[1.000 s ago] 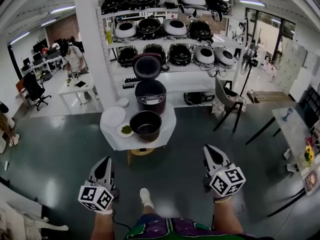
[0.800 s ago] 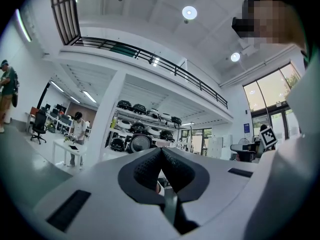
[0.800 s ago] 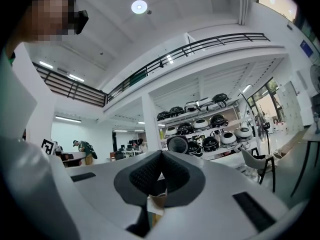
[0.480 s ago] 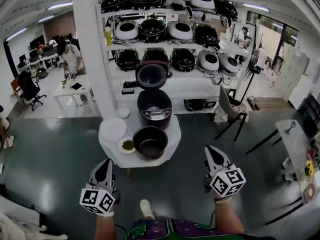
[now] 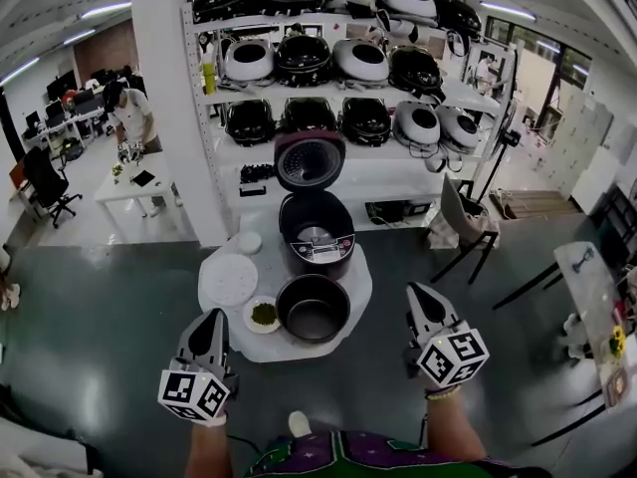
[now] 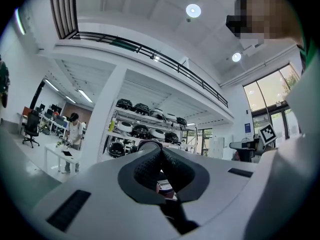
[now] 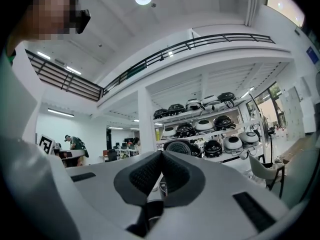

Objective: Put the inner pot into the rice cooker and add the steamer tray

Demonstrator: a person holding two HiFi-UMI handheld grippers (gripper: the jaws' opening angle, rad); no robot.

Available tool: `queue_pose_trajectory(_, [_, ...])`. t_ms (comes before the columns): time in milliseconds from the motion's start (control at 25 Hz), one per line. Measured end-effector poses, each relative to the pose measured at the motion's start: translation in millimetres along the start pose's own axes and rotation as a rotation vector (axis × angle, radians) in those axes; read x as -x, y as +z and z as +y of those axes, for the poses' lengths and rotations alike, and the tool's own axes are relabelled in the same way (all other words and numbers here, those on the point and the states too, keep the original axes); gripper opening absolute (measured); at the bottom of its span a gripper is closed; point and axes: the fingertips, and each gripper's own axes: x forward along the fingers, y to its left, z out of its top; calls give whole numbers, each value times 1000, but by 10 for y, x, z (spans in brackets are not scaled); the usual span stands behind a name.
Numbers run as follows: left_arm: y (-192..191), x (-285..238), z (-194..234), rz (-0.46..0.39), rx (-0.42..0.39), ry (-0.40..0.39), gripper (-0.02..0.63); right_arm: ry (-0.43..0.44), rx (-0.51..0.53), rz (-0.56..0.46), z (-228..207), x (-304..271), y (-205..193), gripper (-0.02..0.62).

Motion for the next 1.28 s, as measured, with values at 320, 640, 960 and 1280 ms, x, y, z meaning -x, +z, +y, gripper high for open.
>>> queue_pose_trajectory(320, [2, -390, 572, 2, 3, -30, 20, -32, 11, -11, 130, -645, -56, 6])
queue_pose_trajectory(640, [-3, -615, 897, -11, 22, -60, 20, -57, 28, -19, 271, -986, -97, 6])
queue_pose_trajectory(960, [-108, -665, 951, -6, 44, -80, 20, 48, 44, 43, 476, -1204, -269, 245])
queue_pose_trajectory(1280, [-216, -771, 799, 9, 36, -143, 20, 24, 65, 133, 371, -1365, -677, 541])
